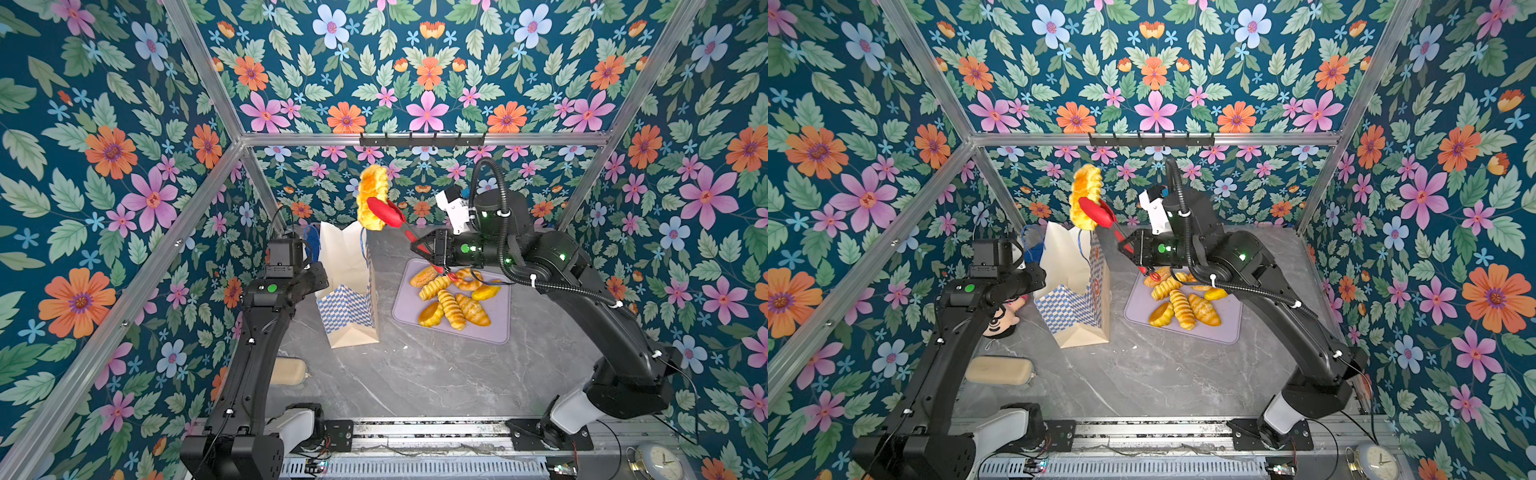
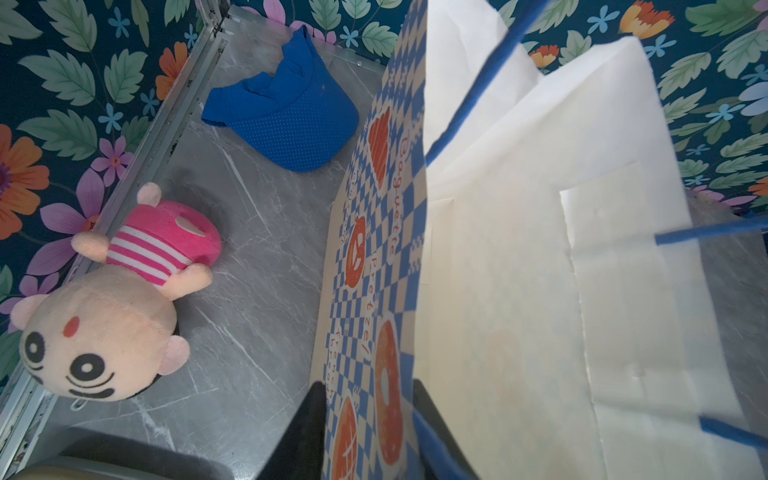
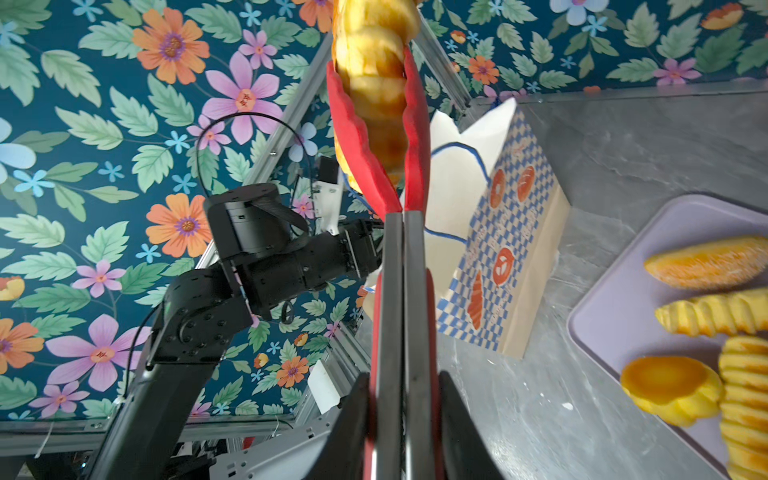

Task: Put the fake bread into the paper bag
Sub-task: 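Carry the pinched bread with the right gripper over the bag's open mouth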

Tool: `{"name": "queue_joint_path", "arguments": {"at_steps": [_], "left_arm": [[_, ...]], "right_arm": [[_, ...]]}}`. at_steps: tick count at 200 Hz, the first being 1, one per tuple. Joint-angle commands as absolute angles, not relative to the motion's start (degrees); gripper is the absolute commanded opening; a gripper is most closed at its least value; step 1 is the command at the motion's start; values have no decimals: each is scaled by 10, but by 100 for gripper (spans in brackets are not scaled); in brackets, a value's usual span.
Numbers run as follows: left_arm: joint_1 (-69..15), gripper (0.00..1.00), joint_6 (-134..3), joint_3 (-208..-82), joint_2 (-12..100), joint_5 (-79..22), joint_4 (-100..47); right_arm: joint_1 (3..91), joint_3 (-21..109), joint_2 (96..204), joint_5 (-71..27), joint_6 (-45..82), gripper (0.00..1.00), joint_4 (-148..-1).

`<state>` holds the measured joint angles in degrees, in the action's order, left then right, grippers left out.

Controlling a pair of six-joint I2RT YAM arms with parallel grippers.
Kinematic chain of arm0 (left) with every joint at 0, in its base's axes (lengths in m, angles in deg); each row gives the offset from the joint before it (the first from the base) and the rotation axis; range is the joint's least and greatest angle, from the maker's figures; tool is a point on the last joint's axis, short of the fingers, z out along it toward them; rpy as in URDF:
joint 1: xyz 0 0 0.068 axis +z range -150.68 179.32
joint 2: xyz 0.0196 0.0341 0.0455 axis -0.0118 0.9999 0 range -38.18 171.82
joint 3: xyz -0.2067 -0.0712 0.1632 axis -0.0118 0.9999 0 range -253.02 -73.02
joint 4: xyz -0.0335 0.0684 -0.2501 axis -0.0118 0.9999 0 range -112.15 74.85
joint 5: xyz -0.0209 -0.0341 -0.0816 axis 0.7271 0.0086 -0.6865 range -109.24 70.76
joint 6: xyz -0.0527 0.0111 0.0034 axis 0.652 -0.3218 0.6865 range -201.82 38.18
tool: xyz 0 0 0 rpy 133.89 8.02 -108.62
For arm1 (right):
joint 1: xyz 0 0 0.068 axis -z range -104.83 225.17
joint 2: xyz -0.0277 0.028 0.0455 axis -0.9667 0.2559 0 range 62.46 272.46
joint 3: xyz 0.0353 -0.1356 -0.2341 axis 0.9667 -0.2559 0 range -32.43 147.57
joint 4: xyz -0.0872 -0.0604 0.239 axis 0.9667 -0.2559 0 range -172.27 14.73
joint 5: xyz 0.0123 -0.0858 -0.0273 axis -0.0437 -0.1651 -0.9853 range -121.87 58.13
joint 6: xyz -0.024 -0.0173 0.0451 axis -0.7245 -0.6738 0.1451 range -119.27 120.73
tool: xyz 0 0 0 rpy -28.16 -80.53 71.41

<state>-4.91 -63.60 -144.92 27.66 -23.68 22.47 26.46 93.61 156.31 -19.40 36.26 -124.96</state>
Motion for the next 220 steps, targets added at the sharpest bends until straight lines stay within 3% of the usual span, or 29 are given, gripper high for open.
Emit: {"name": "queue_joint_path", "arguments": {"at_steps": [1, 106, 220], "left_arm": [[-49, 31, -627, -1447, 272, -241, 212], [-49, 24, -619, -1432, 256, -239, 199], [-49, 13, -617, -1434, 257, -238, 193]], "right_arm": [[241, 1011, 1616, -213, 336, 24, -1270], [226, 1117, 1746, -209, 380, 24, -1299], [225, 1092, 1761, -247, 346, 23, -1399]]}}
